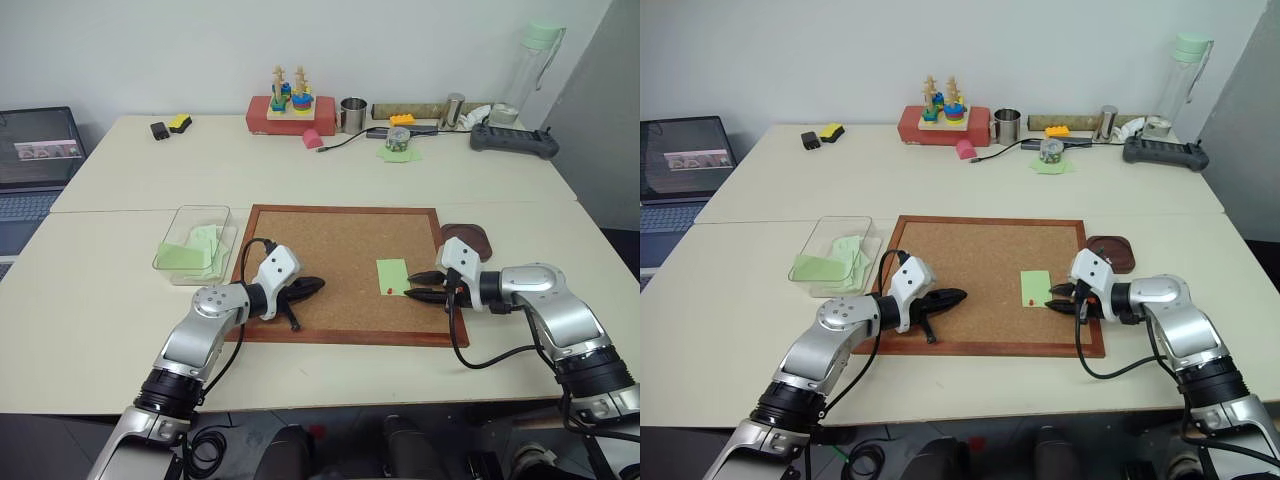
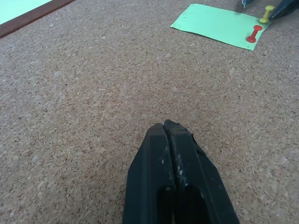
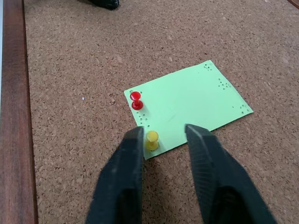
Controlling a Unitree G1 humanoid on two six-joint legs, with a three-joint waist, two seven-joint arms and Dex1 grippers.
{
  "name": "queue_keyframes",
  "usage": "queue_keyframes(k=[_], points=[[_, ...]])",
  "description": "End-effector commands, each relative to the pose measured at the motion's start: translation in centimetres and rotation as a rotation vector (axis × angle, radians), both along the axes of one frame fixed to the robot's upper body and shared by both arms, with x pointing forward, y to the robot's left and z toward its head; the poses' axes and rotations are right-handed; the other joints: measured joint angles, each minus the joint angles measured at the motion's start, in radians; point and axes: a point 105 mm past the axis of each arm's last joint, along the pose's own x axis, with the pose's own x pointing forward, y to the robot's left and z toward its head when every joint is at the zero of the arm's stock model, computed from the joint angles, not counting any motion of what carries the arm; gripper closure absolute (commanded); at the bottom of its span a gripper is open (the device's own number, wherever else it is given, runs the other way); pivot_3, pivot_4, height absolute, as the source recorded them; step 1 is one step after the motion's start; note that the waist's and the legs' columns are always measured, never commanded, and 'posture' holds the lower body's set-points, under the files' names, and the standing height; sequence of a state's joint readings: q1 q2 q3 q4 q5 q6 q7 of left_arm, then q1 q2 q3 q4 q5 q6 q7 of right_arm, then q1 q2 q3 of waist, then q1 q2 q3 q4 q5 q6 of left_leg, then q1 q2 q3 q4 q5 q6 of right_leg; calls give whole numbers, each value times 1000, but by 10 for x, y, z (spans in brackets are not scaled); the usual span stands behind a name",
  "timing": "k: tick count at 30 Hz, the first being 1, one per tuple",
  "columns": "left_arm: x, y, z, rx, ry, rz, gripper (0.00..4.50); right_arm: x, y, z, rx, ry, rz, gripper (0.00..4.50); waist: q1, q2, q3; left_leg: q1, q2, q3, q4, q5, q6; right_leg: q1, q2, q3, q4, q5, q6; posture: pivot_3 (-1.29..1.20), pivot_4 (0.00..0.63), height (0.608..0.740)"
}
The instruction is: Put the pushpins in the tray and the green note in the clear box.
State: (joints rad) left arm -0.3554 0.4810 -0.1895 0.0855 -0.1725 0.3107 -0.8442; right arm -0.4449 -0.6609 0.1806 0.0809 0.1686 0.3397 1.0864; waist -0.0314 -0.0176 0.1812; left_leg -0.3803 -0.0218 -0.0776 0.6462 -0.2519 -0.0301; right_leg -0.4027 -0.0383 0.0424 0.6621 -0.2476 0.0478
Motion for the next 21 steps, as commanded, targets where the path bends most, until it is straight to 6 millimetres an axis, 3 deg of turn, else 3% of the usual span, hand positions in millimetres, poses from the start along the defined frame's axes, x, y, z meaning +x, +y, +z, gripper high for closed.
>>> queue_keyframes(k=[1, 4, 13, 21], points=[[-14, 5, -32, 73, 115, -8, 4500, -2, 2, 8, -7, -32, 32, 4012, 0, 0, 0, 0, 0, 0, 0, 0, 0, 0, 0, 0, 0, 0, 0, 0, 150, 740], [-13, 6, -32, 74, 115, -6, 4500, -5, 5, 9, -5, -28, 51, 4482, 0, 0, 0, 0, 0, 0, 0, 0, 0, 0, 0, 0, 0, 0, 0, 0, 150, 740], [-13, 7, -34, 80, 120, -1, 4500, -7, 10, 27, 14, -82, 85, 4482, 0, 0, 0, 0, 0, 0, 0, 0, 0, -1, 0, 0, 0, 0, 0, 0, 150, 740], [-13, 7, -34, 77, 118, 0, 4500, -1, 0, 50, 45, -132, 44, 4482, 0, 0, 0, 0, 0, 0, 0, 0, 0, -1, 0, 0, 0, 0, 0, 0, 150, 740]])
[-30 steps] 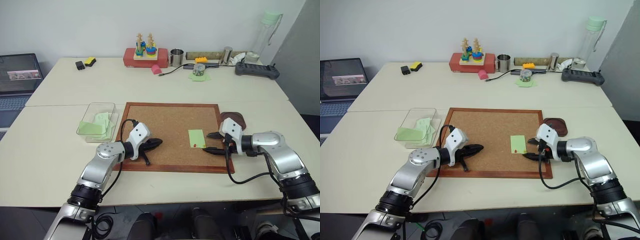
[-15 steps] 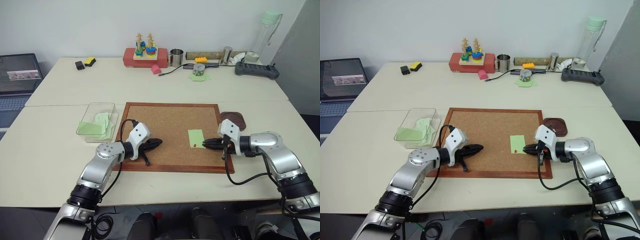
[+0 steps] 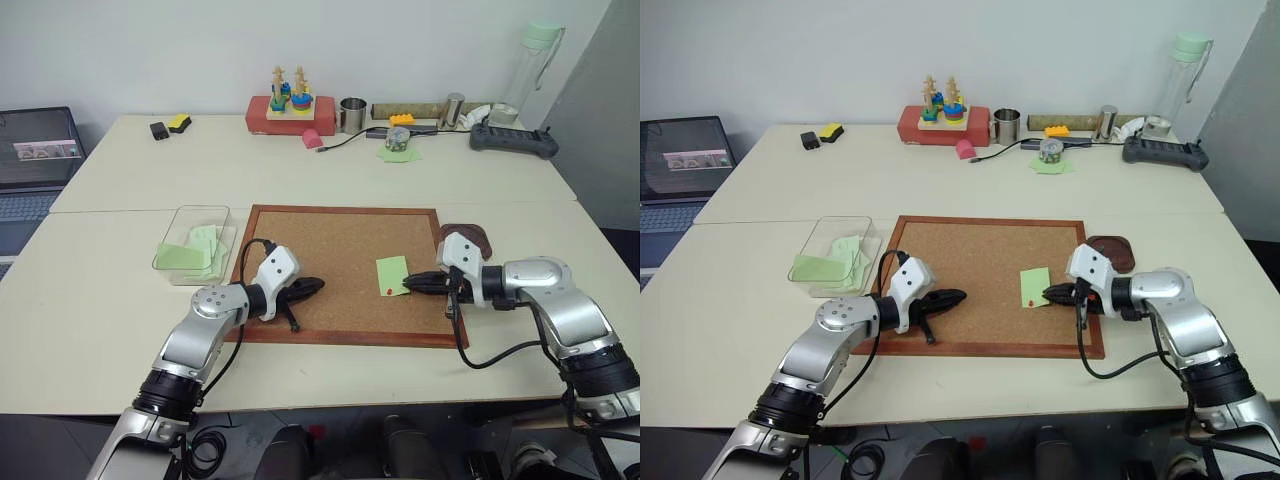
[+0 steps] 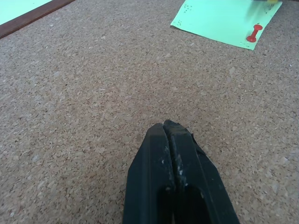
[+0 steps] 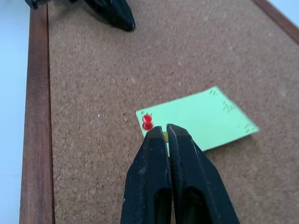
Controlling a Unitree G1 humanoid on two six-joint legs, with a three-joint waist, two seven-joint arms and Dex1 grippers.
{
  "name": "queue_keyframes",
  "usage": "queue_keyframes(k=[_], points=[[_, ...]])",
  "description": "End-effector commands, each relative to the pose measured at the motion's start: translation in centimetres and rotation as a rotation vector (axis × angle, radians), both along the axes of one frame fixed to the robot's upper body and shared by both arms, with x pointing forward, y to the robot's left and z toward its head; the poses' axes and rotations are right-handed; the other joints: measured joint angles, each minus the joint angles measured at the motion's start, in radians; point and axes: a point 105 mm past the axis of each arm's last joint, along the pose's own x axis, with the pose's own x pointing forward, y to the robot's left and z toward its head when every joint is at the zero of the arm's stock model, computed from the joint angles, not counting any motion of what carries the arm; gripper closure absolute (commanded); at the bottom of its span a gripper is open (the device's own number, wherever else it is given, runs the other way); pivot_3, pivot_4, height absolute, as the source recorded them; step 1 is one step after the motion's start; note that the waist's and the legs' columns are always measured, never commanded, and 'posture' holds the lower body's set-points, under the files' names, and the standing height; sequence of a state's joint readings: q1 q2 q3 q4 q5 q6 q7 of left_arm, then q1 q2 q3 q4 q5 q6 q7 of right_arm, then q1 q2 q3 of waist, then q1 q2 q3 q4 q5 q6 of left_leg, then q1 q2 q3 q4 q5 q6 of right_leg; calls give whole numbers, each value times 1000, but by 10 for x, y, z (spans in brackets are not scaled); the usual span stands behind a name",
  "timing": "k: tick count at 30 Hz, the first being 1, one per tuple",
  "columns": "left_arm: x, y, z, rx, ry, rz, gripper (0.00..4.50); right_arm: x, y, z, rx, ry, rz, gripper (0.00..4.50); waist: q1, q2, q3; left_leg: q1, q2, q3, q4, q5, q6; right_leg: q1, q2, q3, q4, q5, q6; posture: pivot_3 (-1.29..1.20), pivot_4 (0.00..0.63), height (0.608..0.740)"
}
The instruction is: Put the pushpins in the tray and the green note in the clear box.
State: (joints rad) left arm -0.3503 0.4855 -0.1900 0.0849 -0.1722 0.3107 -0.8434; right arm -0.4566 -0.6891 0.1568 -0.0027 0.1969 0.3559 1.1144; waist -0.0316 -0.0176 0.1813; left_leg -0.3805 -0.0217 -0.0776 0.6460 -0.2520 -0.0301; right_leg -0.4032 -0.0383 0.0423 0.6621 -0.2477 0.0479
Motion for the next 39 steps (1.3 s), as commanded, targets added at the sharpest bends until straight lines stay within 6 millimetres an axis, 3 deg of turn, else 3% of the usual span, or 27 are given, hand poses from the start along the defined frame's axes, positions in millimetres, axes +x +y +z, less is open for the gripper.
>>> queue_keyframes(k=[1, 6, 11, 17, 20, 24, 28, 34, 35, 37, 39], points=[[-13, 5, -33, 72, 114, -3, 4500, 4, -6, 30, 47, -75, -19, 4482, 0, 0, 0, 0, 0, 0, 0, 0, 0, 0, 0, 0, 0, 0, 0, 0, 150, 740], [-13, 3, -33, 71, 115, -5, 4500, 19, -28, 39, 81, -95, -143, 4482, 0, 0, 0, 0, 0, 0, 0, 0, 0, 0, 0, 0, 0, 0, 0, 0, 150, 740], [-14, 3, -34, 73, 118, -7, 4500, 54, -81, 38, 20, -144, -457, 4482, 1, 0, 0, 0, 0, 1, 0, 0, 0, 0, 0, 1, 0, 0, 0, 0, 150, 740], [-12, 2, -34, 75, 118, -8, 4500, 74, -104, 31, -49, -187, -622, 4482, 0, 1, -1, 0, 0, 3, -1, 0, 0, 0, 0, 1, 0, 0, 0, 0, 150, 740], [-12, 2, -34, 76, 115, -9, 4500, 77, -106, 22, -55, -171, -644, 4482, 0, 1, -1, 0, 0, 4, 0, 0, 0, 0, 0, 1, 0, 0, 0, 0, 150, 740], [-12, 3, -34, 80, 111, -6, 4500, 79, -105, 20, -47, -179, -656, 3543, 0, 1, -1, 0, 0, 4, 0, 0, 0, 0, 0, 1, 0, 0, 0, 0, 150, 740], [-12, 4, -35, 81, 110, -2, 4500, 80, -104, 22, -39, -186, -650, 2889, 0, 1, -1, 0, 0, 4, 0, 0, 0, 0, 0, 1, 0, 0, 0, 0, 150, 740], [-12, 5, -35, 83, 110, 1, 4500, 76, -104, 46, -22, -233, -609, 1732, 0, 2, -1, 0, 0, 4, 0, 0, 0, 0, 0, 1, 0, 0, 0, 0, 150, 740], [-12, 5, -35, 84, 110, 2, 4500, 72, -101, 52, -14, -239, -583, 1574, 0, 2, -1, 0, 0, 4, 0, 0, 0, 0, 0, 1, 0, 0, 0, 0, 150, 740], [-13, 6, -36, 85, 112, 0, 4500, 51, -77, 60, 20, -221, -401, 1574, 0, 2, -1, 0, 0, 3, 0, 0, 0, 0, 0, 1, 0, 0, 0, 0, 150, 740], [-13, 6, -36, 87, 113, -1, 4500, 29, -55, 57, 19, -190, -243, 1574, 0, 2, -1, 0, 0, 3, -1, 0, 0, 0, 0, 0, 0, 0, 0, 0, 150, 740]])
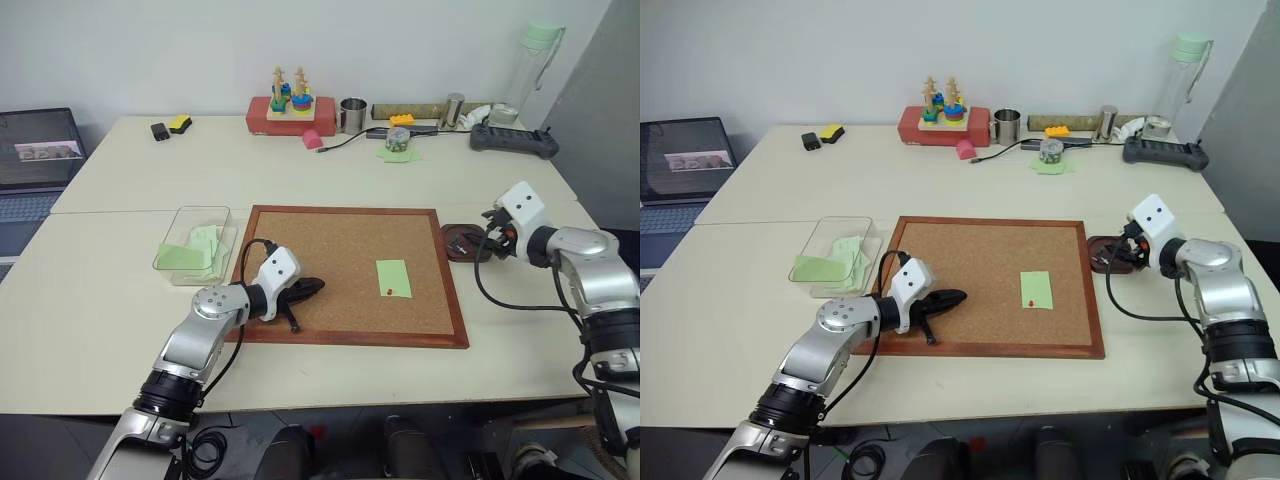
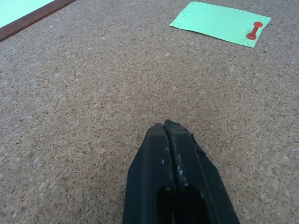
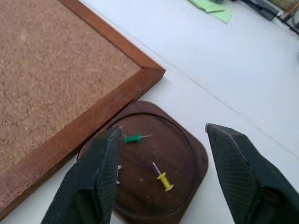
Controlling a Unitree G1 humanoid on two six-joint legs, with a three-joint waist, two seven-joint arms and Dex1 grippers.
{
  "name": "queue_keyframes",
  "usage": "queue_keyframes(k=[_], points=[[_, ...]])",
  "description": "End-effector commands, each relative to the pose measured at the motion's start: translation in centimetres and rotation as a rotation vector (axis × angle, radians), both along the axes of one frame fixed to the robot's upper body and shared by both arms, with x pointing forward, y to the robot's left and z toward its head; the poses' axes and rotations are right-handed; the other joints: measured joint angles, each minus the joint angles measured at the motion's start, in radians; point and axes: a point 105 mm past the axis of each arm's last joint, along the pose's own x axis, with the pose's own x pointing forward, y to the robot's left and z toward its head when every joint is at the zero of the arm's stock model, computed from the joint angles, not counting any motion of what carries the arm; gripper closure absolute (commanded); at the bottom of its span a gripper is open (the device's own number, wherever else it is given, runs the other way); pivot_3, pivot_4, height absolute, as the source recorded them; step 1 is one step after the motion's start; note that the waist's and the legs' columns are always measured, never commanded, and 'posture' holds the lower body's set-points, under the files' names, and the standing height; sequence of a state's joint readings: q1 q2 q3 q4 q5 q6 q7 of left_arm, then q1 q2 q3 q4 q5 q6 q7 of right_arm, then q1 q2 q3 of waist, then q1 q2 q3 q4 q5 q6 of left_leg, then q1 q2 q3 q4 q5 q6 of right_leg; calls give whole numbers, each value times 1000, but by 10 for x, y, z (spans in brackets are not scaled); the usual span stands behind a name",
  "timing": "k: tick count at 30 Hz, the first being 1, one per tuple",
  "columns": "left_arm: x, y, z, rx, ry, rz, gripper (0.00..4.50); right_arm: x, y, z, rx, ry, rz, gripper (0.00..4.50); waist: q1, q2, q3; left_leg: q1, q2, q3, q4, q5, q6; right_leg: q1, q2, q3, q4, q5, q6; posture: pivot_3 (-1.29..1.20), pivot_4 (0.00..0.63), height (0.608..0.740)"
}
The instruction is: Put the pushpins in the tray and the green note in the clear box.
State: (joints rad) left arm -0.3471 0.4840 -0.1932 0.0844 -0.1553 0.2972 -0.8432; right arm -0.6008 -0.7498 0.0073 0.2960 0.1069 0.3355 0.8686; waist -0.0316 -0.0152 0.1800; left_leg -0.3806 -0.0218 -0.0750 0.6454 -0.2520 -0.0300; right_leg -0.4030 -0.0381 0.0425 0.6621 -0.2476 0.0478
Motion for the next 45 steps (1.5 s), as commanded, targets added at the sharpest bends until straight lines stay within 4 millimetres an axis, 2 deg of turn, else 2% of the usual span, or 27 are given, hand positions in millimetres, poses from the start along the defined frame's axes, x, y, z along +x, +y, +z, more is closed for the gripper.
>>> queue_keyframes(k=[1, 6, 11, 14, 22, 25, 31, 36, 37, 42, 45], points=[[-13, 6, -35, 74, 125, 4, 4500, -38, 43, 17, 12, -12, 298, 1574, -1, 0, 0, 0, 0, 0, 0, 0, 0, 0, 0, 0, 0, 0, 0, 0, 150, 740], [-13, 7, -36, 77, 126, -2, 4500, -66, 82, -8, 35, 54, 430, 1574, -1, -1, -1, 0, 1, -3, 0, 0, 0, 1, 0, 0, 0, -2, 4, 0, 150, 740], [-14, 7, -36, 82, 128, -4, 4500, -70, 104, -32, 56, 102, 445, 1574, -1, -1, -1, 1, 1, -2, 1, 0, 0, 1, 0, 0, 0, -3, 4, 0, 150, 740], [-14, 6, -36, 84, 128, -4, 4500, -67, 111, -43, 73, 114, 430, 1574, -1, -1, -1, 1, 1, -3, 1, 0, 0, 0, 0, 0, 0, -2, 3, 0, 150, 740], [-16, 6, -38, 86, 130, -4, 4500, -59, 115, -57, 103, 130, 412, 1574, -1, -1, -2, 1, 0, -3, 0, 0, 0, 0, 0, 0, -1, 0, 0, 0, 150, 740], [-17, 7, -38, 88, 130, -4, 4500, -58, 117, -60, 108, 132, 418, 1994, -1, -1, -2, 1, 0, -2, 0, 0, 0, 0, 0, 0, -1, 0, 0, 0, 150, 740], [-17, 7, -38, 88, 129, -3, 4500, -58, 120, -64, 110, 133, 427, 3266, -1, -1, -2, 1, 0, -3, 0, 0, 0, 0, 0, 0, -1, 0, 0, 0, 150, 740], [-17, 8, -38, 90, 130, -5, 4500, -61, 121, -59, 121, 121, 453, 4350, -1, -1, -2, 1, 0, -3, 0, 0, 0, 0, 0, 0, -1, 0, 0, 0, 150, 740], [-17, 7, -38, 90, 130, -6, 4500, -62, 121, -57, 126, 121, 461, 4475, -1, -1, -2, 1, 0, -3, 0, 0, 0, 0, 0, 0, -1, 0, 0, 0, 150, 740], [-17, 7, -38, 89, 130, -8, 4500, -66, 122, -49, 141, 118, 502, 4475, 0, -1, -2, 0, 0, -3, 0, 0, 0, 0, 0, 0, -1, 0, 0, 0, 150, 740], [-16, 7, -38, 87, 131, -5, 4500, -69, 125, -35, 138, 83, 543, 4475, 0, -1, -2, 0, 0, -3, 0, 0, 0, 0, 0, 0, -1, 0, 0, 0, 150, 740]])
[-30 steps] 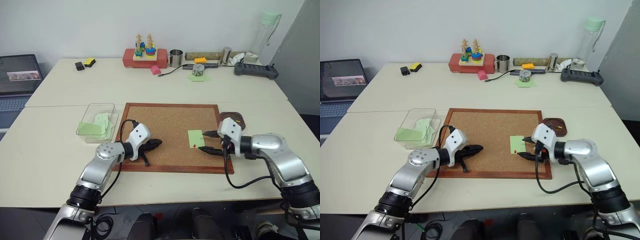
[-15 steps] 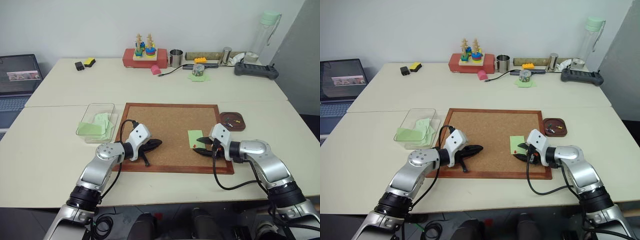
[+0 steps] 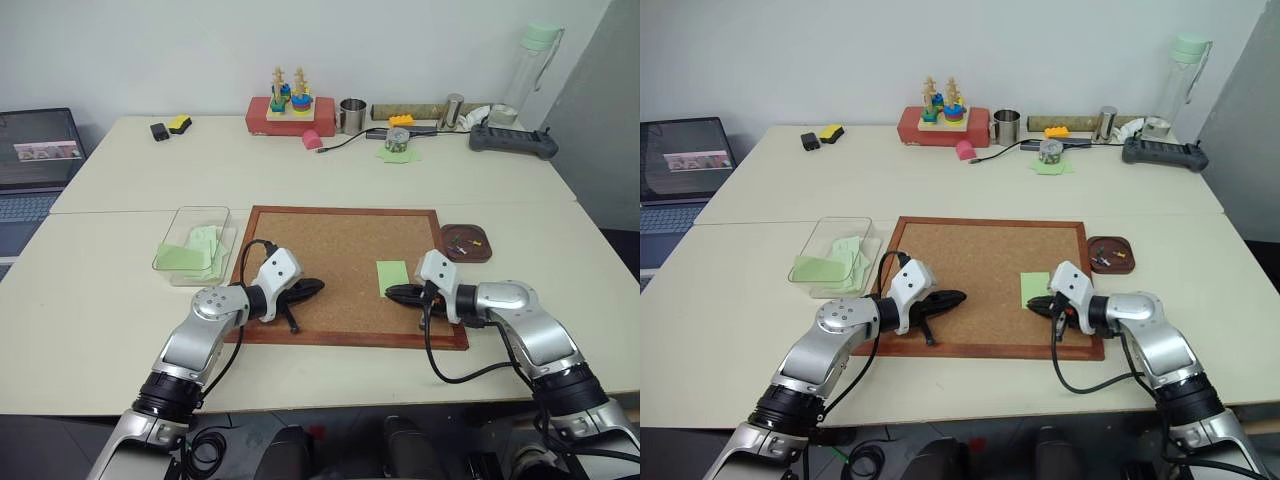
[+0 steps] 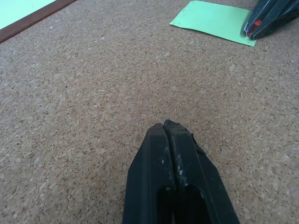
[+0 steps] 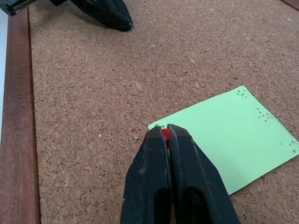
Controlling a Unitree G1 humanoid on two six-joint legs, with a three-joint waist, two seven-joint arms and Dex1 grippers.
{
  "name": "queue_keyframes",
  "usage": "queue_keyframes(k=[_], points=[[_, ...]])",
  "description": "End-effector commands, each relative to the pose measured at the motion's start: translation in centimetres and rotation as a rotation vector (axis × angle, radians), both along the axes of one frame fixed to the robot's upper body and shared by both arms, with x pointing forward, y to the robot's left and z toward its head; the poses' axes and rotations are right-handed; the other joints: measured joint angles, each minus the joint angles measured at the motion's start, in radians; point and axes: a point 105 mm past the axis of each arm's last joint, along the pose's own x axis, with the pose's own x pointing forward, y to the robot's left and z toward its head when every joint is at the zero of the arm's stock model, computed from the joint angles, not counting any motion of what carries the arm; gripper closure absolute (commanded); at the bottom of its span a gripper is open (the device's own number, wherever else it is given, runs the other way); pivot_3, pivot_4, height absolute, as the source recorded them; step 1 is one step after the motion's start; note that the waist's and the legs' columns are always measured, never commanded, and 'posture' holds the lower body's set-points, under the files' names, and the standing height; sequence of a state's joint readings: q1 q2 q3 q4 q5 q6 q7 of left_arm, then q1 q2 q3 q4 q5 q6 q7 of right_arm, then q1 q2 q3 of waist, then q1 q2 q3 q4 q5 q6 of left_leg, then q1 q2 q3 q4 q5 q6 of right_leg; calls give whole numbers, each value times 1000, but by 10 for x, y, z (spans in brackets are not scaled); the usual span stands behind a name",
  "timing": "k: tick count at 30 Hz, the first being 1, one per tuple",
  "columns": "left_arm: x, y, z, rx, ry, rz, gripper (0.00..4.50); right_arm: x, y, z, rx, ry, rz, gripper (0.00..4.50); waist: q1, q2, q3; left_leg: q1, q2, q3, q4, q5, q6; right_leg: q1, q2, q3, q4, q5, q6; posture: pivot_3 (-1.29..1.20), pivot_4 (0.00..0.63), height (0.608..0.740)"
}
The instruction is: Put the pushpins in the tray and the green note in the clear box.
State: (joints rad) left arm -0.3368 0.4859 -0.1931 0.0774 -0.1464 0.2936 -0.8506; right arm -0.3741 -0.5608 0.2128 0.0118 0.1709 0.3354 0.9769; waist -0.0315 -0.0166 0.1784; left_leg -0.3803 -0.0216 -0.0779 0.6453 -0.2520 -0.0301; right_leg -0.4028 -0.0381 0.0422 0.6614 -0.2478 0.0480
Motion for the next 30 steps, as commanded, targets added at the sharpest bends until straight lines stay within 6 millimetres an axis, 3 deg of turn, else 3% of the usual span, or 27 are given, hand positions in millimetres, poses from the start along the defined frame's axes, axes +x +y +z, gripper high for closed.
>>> queue_keyframes(k=[1, 8, 11, 12, 18, 24, 30], points=[[-13, 7, -37, 78, 129, 5, 4500, -4, 9, 44, 56, -124, 96, 4475, 0, 0, 0, 0, 0, 0, 0, 0, 0, 0, 0, 0, 0, 0, 0, 0, 150, 740], [-6, 7, -35, 56, 117, 45, 4500, -9, 13, 79, 16, -252, 180, 4475, 1, -1, -1, 0, 0, -1, 1, 0, 0, 1, 0, -1, 0, -3, 4, 0, 150, 740], [0, 5, -23, 14, 88, 58, 4500, -9, 15, 87, -12, -310, 203, 4475, 1, -1, -1, 1, 0, -1, 1, 0, 0, 2, 0, -1, 0, -3, 4, 0, 150, 740], [1, 4, -10, -52, 90, 60, 4500, -9, 17, 89, -31, -344, 212, 4475, 1, -1, -1, 1, 0, -1, 1, 0, 0, 2, 0, -1, 0, -2, 4, 0, 150, 740], [-16, 7, 66, -422, 160, 2, 3483, -5, 23, 93, -91, -495, 237, 4500, -3, -4, 2, -2, 1, -1, 1, 0, 0, -2, 0, -1, 1, -2, 3, 0, 150, 740], [-33, 8, 93, -609, 268, -29, 2513, -1, 29, 98, -163, -684, 282, 4500, -1, -6, 3, -3, 1, -1, 0, 0, 0, -3, -1, -1, 0, 0, 0, 0, 150, 740], [-29, -16, 98, -714, 318, -46, 1495, -7, 43, 105, -187, -874, 390, 4500, 2, -7, 3, -3, 0, -1, 1, 0, -1, -2, -1, -1, -1, 0, 0, 0, 150, 740]])
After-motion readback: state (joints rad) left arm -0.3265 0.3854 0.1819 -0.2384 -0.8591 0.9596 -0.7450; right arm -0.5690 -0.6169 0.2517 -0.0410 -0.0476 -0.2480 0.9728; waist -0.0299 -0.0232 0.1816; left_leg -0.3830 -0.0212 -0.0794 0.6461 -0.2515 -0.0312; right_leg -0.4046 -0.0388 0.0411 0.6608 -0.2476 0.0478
